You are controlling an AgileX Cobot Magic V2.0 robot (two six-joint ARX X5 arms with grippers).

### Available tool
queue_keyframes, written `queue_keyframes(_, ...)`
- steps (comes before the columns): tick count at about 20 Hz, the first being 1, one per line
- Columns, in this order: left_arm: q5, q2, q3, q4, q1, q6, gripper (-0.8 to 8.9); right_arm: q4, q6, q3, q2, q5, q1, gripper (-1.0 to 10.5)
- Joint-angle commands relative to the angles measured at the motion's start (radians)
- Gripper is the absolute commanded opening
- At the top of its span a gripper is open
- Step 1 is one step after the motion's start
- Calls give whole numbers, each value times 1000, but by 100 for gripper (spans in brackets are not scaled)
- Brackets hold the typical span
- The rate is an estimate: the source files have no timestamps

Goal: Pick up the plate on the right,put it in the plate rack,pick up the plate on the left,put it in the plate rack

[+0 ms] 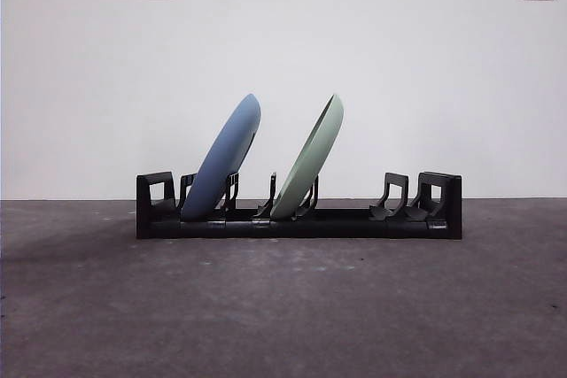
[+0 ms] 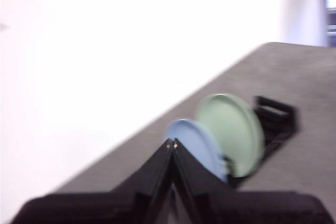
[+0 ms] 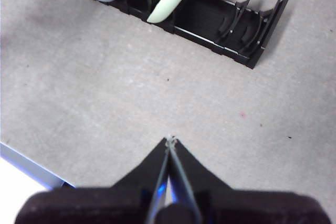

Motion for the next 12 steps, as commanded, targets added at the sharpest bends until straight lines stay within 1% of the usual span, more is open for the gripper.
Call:
queue_keyframes(1, -29, -111, -165, 115, 66, 59, -4, 5, 3, -2, 8, 3, 1, 3)
queue_keyframes(6, -33, -362, -600, 346, 158, -42, -4, 5, 3, -2, 16, 3, 1, 3)
queue_keyframes(8, -68, -439, -753, 440, 176, -107, -4, 5, 3, -2, 16, 3, 1, 3)
queue_keyframes(10, -98, -507, -872, 497, 185, -167, -4, 5, 3, -2, 16, 3, 1, 3)
queue_keyframes(12, -142, -563, -958, 516, 187, -191, -4, 5, 3, -2, 16, 3, 1, 3)
